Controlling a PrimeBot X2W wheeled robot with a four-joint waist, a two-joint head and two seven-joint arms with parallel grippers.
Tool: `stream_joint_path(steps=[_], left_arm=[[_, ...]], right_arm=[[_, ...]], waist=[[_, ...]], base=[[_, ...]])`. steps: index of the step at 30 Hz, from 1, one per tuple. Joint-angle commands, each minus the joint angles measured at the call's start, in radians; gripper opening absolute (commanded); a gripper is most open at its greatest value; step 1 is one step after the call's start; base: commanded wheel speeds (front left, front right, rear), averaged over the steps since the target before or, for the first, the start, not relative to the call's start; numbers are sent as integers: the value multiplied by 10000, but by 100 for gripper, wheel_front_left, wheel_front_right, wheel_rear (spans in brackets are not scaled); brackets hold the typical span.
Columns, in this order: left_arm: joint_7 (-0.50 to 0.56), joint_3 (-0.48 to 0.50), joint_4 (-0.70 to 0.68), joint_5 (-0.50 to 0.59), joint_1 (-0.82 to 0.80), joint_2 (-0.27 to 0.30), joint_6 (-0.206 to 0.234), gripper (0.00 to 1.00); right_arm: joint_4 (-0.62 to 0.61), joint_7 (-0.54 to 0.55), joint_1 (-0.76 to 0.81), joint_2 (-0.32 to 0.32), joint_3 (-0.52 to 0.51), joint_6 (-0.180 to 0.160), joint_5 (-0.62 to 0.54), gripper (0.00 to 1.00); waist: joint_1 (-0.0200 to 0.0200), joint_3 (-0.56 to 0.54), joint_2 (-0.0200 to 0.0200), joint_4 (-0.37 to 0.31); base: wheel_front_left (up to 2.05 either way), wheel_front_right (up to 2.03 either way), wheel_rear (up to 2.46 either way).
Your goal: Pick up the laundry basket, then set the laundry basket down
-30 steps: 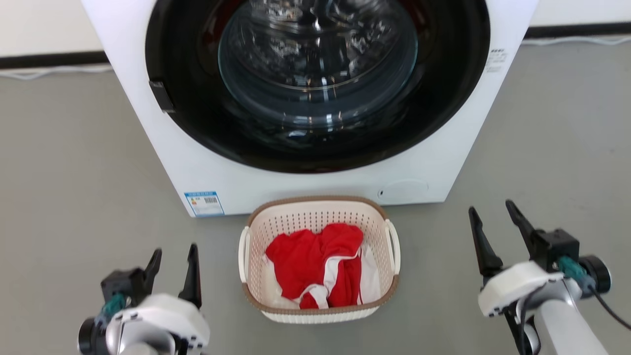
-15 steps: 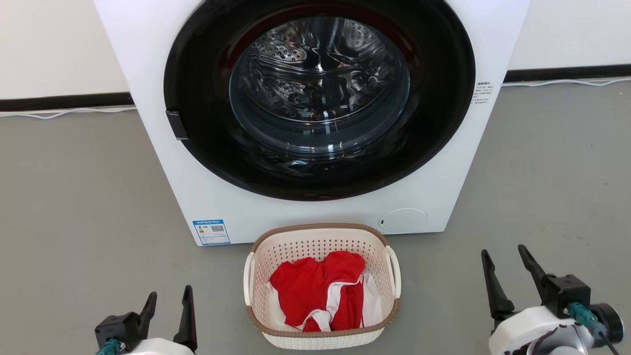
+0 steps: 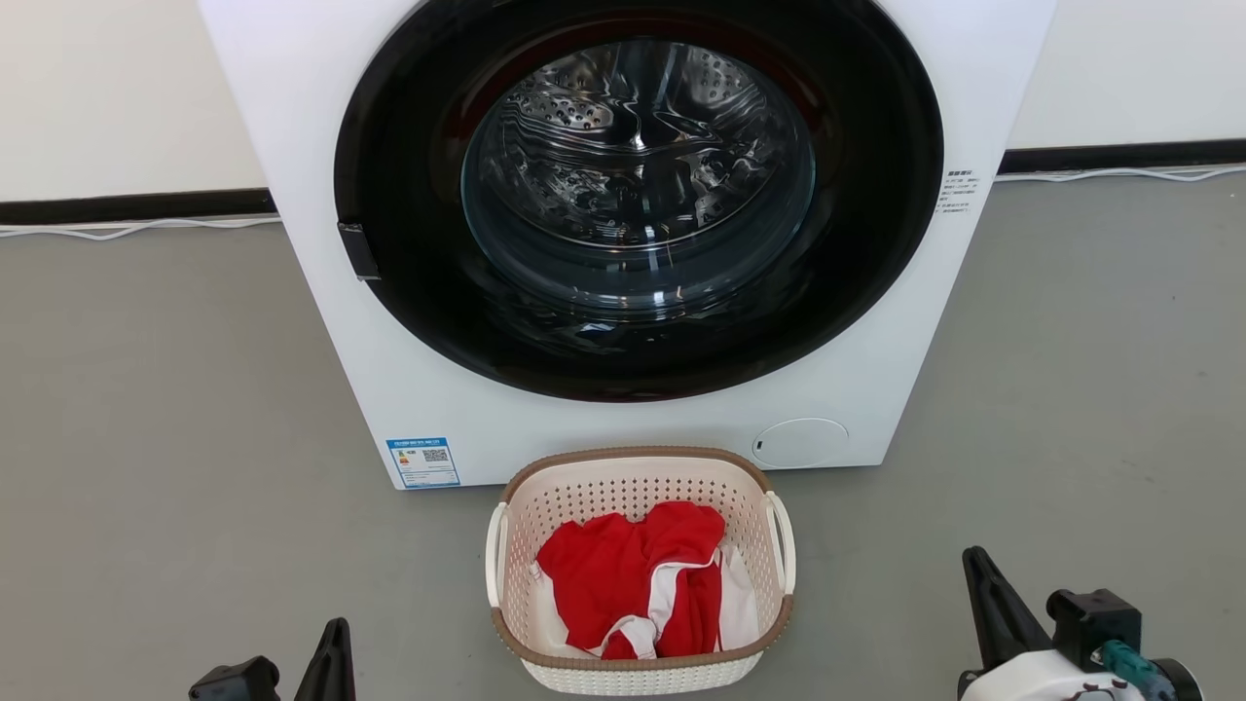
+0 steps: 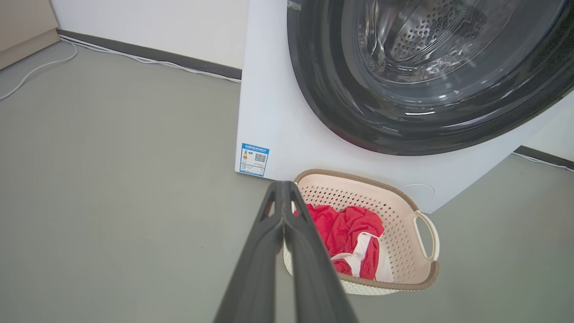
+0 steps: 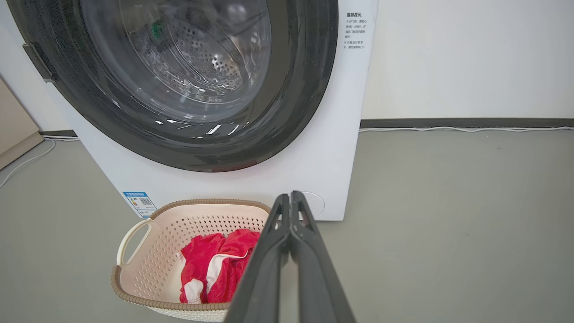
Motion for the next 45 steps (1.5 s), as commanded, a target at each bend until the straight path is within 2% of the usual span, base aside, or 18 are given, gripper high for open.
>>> stream_joint_path(steps=[1, 4, 9, 45], left_arm=[[77, 97, -242, -245, -294, 65, -51, 0], [164, 130, -305, -549, -303, 54, -87, 0], [294, 174, -394, -1059, -335, 37, -147, 0], [1334, 605, -970, -4674, -640, -92, -581, 0]], right_arm=[[-217, 100, -364, -75, -111, 2, 348, 0], [-293, 193, -346, -68, -117, 3, 743, 0], [-426, 300, -318, -57, -91, 5, 1402, 0], [-1178, 1296, -327, 24, -186, 19, 5988, 0]], waist=[[9, -2, -1, 4], [21, -17, -1, 9], [1, 12, -1, 18], [0, 60, -1, 85]], base=[[0, 0, 0], [0, 0, 0], [0, 0, 0], [0, 0, 0]])
